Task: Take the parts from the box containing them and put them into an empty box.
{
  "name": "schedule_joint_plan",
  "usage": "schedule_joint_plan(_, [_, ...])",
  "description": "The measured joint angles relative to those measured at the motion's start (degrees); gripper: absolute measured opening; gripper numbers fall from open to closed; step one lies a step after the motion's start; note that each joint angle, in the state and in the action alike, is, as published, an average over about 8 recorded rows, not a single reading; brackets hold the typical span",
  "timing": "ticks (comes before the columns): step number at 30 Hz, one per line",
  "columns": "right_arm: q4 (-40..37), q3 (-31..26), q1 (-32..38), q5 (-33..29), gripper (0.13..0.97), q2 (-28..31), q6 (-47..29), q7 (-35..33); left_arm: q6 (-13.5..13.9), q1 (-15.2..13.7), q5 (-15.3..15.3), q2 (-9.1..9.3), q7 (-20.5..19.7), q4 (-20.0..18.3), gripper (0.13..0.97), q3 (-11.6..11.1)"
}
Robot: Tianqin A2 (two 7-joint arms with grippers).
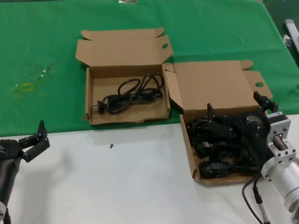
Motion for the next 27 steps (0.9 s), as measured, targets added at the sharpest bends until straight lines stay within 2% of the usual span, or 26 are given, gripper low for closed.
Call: schedule_joint_plan(27, [0.00, 0.00, 0.00, 0.00, 0.966, 0.00, 0.00, 0.00, 0.00, 0.00, 0.00, 0.00, 0.00, 0.00, 0.966, 0.00])
